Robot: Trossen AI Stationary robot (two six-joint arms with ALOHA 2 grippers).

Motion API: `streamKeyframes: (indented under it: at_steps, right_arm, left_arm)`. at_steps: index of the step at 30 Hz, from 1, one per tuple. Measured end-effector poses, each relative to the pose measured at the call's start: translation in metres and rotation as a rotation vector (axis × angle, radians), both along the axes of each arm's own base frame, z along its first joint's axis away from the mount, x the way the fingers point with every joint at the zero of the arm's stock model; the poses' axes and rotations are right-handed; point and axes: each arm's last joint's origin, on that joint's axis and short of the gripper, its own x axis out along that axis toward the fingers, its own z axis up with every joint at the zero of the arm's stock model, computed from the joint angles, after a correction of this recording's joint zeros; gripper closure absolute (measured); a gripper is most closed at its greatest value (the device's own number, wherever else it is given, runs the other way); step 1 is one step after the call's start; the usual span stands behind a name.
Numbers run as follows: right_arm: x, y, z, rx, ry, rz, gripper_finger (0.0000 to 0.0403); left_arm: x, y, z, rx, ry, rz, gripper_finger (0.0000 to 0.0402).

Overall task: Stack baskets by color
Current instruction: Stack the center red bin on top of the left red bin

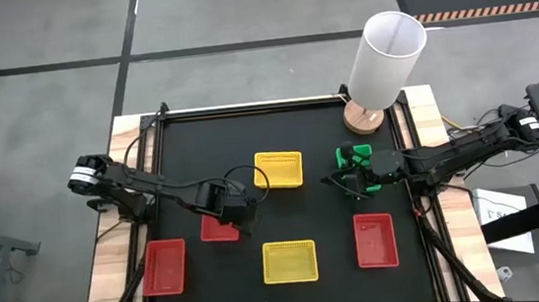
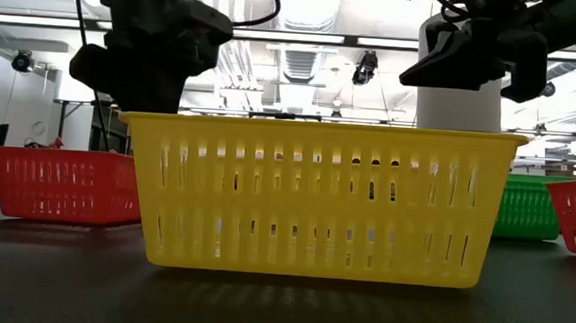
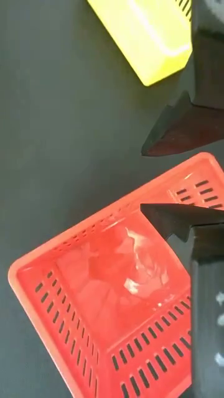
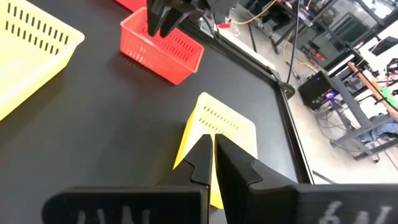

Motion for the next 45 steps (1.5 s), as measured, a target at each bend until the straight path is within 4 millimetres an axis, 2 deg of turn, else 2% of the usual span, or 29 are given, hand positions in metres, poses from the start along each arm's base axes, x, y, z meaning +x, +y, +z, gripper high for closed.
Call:
streamKeyframes:
  at_steps: [7,13,17,27,35,42,45]
  right_arm:
    - [0.0,0.0,0.0,-0.002,0.004,0.001,0.0394]
    - [0.0,0.0,-0.001,-0.02,0.012,0.007,0.0394]
    - [0.0,0.0,-0.001,-0.043,0.014,0.016,0.0394]
    - [-0.001,0.0,-0.002,-0.061,0.033,0.023,0.0394]
    - [-0.001,0.0,-0.003,-0.053,0.042,0.02,0.0394]
    - [-0.002,0.0,-0.004,-0.046,0.045,0.017,0.0394]
    - [-0.002,0.0,-0.004,-0.045,0.046,0.017,0.0394]
  left_arm:
    - [-0.003,-0.001,-0.006,-0.066,0.036,-0.031,0.028]
    - [-0.004,0.003,-0.01,-0.028,0.041,-0.007,0.0236]
    - [0.0,0.008,-0.011,0.012,-0.017,0.022,0.0218]
    - [0.0,0.009,-0.017,0.026,-0.044,0.114,0.0217]
    - [-0.007,0.011,-0.035,0.049,-0.024,0.191,0.0217]
    - [0.001,0.01,-0.056,0.078,0.017,0.19,0.0218]
    - [0.004,0.009,-0.062,0.083,0.04,0.184,0.0231]
